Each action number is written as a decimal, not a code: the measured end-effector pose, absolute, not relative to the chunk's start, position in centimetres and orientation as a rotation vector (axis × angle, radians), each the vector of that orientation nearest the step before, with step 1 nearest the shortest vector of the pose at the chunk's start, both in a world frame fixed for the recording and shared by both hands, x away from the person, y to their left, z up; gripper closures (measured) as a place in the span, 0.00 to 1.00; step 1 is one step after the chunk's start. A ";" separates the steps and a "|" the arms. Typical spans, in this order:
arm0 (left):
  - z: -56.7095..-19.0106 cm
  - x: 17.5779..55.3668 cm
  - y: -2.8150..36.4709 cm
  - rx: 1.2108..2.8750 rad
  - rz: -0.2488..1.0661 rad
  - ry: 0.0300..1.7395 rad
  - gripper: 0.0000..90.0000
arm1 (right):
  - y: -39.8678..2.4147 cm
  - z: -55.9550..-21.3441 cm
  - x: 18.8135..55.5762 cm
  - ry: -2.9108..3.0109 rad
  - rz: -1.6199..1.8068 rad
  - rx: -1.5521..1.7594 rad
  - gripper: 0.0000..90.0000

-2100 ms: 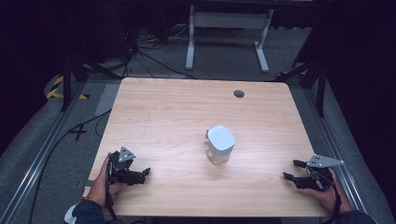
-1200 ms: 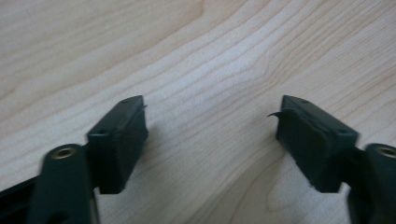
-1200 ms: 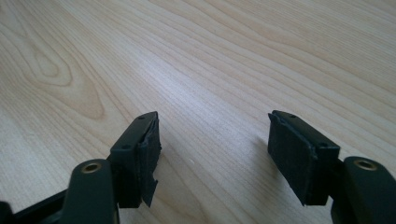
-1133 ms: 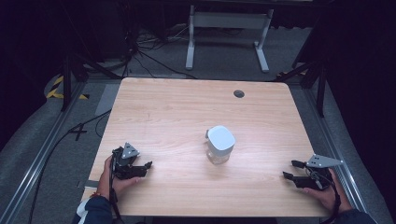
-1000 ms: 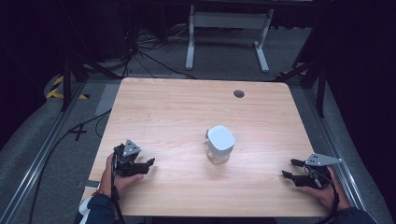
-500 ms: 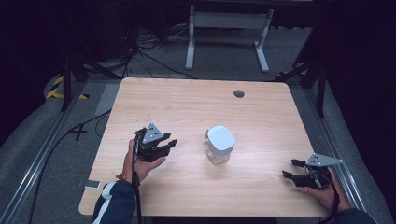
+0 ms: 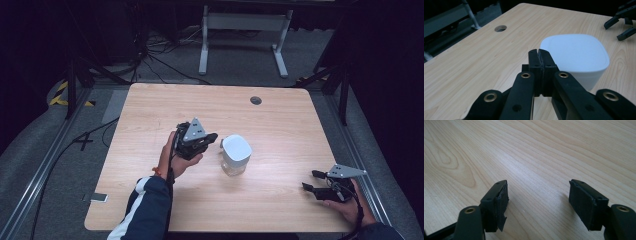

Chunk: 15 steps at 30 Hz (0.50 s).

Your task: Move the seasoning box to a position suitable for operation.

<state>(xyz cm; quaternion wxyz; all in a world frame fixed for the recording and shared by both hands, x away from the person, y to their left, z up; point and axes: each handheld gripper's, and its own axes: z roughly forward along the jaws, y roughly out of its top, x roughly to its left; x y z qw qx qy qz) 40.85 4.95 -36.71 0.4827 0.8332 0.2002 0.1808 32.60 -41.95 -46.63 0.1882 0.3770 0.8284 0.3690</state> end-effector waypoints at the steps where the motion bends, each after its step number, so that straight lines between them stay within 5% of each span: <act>1: -36.7 41.0 4.4 2.027 0.420 0.491 1.00 | -42.0 -46.6 32.6 2.331 1.037 1.058 0.35; 15: -37.7 42.8 1.2 2.078 0.393 0.469 1.00 | -42.0 -46.6 32.6 2.334 1.039 1.056 0.35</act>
